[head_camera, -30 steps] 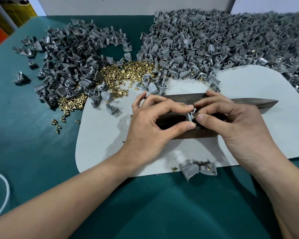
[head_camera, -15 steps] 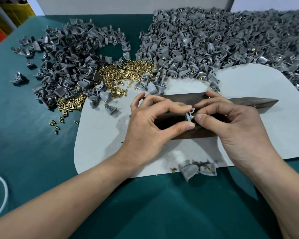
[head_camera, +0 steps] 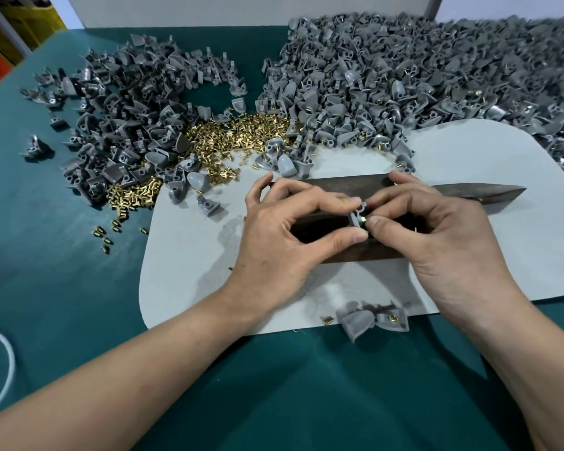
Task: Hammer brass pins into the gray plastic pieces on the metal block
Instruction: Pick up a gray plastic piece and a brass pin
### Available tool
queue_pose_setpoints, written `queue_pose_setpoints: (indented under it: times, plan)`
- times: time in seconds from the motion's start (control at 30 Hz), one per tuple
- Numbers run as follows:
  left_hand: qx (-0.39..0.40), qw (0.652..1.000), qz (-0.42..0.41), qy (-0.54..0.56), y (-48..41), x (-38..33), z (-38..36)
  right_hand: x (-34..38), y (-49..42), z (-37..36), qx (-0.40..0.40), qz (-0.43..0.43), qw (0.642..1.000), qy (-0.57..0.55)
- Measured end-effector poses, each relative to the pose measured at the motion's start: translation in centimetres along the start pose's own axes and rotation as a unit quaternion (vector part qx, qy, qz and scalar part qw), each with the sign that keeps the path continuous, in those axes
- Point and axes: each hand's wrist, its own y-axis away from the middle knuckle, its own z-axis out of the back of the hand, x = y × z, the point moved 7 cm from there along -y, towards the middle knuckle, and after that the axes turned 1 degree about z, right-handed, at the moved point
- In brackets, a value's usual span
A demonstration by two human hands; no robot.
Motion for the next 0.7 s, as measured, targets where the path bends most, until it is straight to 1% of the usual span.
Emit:
queue_pose_setpoints:
  times: [0.2, 0.7]
  plan:
    - [0.002, 1.000, -0.004, 0.003, 0.05, -0.03, -0.10, 0.38, -0.16, 0.19, 0.001, 0.029, 0.999, 0.038]
    - [0.007, 1.000, -0.008, 0.000, 0.05, -0.13, -0.07, 0.47, -0.29, 0.27, 0.010, 0.038, 0.998, 0.057]
